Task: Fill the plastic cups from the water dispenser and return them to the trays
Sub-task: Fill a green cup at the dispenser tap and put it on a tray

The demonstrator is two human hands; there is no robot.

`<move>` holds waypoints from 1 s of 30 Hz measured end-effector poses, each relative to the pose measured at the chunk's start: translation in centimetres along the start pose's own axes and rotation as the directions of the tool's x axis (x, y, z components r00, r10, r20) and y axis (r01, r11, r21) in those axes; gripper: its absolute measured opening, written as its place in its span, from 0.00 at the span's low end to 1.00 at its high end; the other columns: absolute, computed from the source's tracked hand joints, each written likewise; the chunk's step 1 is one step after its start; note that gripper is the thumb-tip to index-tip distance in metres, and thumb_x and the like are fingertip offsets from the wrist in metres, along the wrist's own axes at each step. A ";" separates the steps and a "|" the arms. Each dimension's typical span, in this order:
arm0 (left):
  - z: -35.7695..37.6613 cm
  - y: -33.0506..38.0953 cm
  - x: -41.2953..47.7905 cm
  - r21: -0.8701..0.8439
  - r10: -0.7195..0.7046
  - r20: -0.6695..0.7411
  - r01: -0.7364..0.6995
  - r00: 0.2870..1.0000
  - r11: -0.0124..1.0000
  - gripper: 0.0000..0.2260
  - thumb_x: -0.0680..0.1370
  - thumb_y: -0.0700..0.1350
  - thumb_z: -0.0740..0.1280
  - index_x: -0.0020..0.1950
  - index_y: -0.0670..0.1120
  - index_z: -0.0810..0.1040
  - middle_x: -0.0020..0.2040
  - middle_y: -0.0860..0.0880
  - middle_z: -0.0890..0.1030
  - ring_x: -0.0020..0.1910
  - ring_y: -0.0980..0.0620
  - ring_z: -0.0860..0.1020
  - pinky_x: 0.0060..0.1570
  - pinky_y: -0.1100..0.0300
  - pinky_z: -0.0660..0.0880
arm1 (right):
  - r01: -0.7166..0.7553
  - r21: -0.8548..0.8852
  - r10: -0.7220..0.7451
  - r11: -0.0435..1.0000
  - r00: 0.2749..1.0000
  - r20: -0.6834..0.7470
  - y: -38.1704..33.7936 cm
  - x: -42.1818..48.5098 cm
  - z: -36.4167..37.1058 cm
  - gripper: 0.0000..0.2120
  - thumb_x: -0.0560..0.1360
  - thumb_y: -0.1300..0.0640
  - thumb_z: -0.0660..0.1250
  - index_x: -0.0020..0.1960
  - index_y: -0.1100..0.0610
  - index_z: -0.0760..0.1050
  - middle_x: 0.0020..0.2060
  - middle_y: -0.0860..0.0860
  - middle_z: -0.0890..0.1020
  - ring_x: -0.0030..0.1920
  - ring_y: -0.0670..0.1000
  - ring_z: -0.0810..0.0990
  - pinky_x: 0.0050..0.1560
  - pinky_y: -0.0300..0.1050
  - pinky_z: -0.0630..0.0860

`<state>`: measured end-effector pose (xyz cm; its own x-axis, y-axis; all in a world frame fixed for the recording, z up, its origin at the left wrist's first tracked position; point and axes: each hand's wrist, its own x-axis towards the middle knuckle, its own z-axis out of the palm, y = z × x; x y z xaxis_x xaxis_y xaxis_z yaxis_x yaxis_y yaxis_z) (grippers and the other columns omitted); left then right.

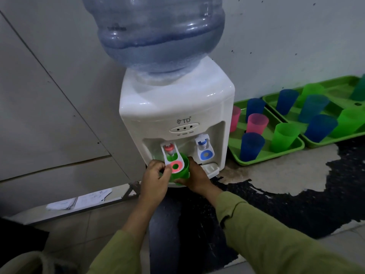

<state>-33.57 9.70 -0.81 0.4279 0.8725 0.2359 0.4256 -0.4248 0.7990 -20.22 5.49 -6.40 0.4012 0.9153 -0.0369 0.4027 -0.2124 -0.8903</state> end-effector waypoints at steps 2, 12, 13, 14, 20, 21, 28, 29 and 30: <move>0.2 -0.4 0.1 0.055 0.003 0.023 -0.005 1.000 0.998 0.16 0.76 0.39 0.65 0.30 0.49 0.67 0.38 0.51 0.70 0.36 0.58 0.70 0.35 0.68 0.63 | -0.011 0.020 0.011 1.000 1.000 -0.003 -0.1 0.0 0.0 0.35 0.63 0.55 0.78 0.65 0.56 0.65 0.60 0.53 0.77 0.60 0.52 0.76 0.59 0.45 0.73; 1.1 -1.0 1.0 0.182 -0.093 0.063 0.081 0.994 0.980 0.10 0.78 0.41 0.63 0.36 0.42 0.74 0.45 0.43 0.73 0.42 0.50 0.71 0.41 0.63 0.62 | -0.134 -0.118 0.131 0.984 0.991 -0.032 -0.5 0.6 0.3 0.32 0.64 0.49 0.76 0.62 0.55 0.65 0.58 0.53 0.78 0.58 0.55 0.77 0.48 0.38 0.69; 1.2 -0.9 1.1 0.174 -0.103 0.057 0.092 0.993 0.980 0.10 0.78 0.40 0.64 0.36 0.42 0.74 0.45 0.42 0.73 0.42 0.49 0.71 0.41 0.62 0.62 | -0.156 -0.123 0.151 0.980 0.988 -0.043 -0.5 0.6 0.3 0.30 0.64 0.48 0.75 0.61 0.55 0.66 0.57 0.54 0.79 0.57 0.55 0.78 0.47 0.38 0.69; 1.3 -0.8 1.1 0.167 -0.114 0.050 0.104 0.992 0.980 0.10 0.78 0.40 0.63 0.36 0.42 0.73 0.44 0.42 0.73 0.42 0.49 0.71 0.40 0.62 0.61 | -0.175 -0.130 0.169 0.976 0.984 -0.056 -0.5 0.5 0.4 0.29 0.65 0.48 0.74 0.60 0.55 0.66 0.56 0.53 0.79 0.56 0.55 0.78 0.46 0.38 0.69; 1.9 -0.9 0.4 0.078 -0.195 -0.014 0.196 0.981 0.978 0.08 0.78 0.42 0.64 0.44 0.40 0.79 0.48 0.43 0.75 0.42 0.50 0.73 0.43 0.63 0.64 | -0.238 -0.208 0.226 0.949 0.971 -0.081 -0.2 -0.3 -0.2 0.29 0.62 0.49 0.73 0.58 0.56 0.67 0.53 0.53 0.80 0.53 0.55 0.79 0.43 0.39 0.70; 2.0 -1.0 0.2 0.043 -0.210 -0.023 0.211 0.977 0.977 0.08 0.78 0.42 0.64 0.47 0.39 0.79 0.49 0.43 0.76 0.43 0.49 0.75 0.45 0.61 0.66 | -0.246 -0.219 0.234 0.944 0.969 -0.080 -0.1 -0.6 -0.4 0.28 0.62 0.49 0.73 0.58 0.55 0.67 0.52 0.53 0.79 0.53 0.54 0.79 0.43 0.39 0.72; 3.3 -1.0 -2.5 -0.157 -0.278 -0.102 0.261 0.955 0.952 0.04 0.77 0.43 0.65 0.49 0.44 0.76 0.46 0.46 0.80 0.44 0.49 0.78 0.43 0.57 0.73 | -0.217 -0.163 0.209 0.962 0.976 -0.063 0.7 -3.1 -2.1 0.29 0.61 0.46 0.74 0.56 0.54 0.67 0.52 0.52 0.80 0.53 0.52 0.79 0.43 0.37 0.68; 3.4 -0.9 -2.9 -0.170 -0.280 -0.106 0.260 0.954 0.951 0.02 0.77 0.42 0.65 0.48 0.44 0.75 0.45 0.45 0.80 0.44 0.48 0.78 0.43 0.55 0.74 | -0.205 -0.151 0.198 0.967 0.978 -0.059 0.8 -3.4 -2.4 0.30 0.61 0.47 0.75 0.57 0.54 0.67 0.52 0.51 0.80 0.54 0.52 0.79 0.44 0.36 0.68; 3.6 -0.7 -3.3 -0.177 -0.283 -0.109 0.262 0.953 0.949 0.02 0.77 0.42 0.65 0.48 0.44 0.75 0.45 0.44 0.80 0.44 0.47 0.78 0.44 0.53 0.74 | -0.191 -0.138 0.185 0.972 0.981 -0.055 1.0 -3.8 -2.8 0.30 0.61 0.48 0.75 0.58 0.54 0.68 0.52 0.51 0.80 0.54 0.52 0.79 0.44 0.35 0.68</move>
<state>-32.39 6.26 -4.18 0.2005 0.9779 0.0589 0.3747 -0.1321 0.9177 -19.09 0.81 -5.88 0.5136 0.8397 -0.1763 0.4280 -0.4288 -0.7956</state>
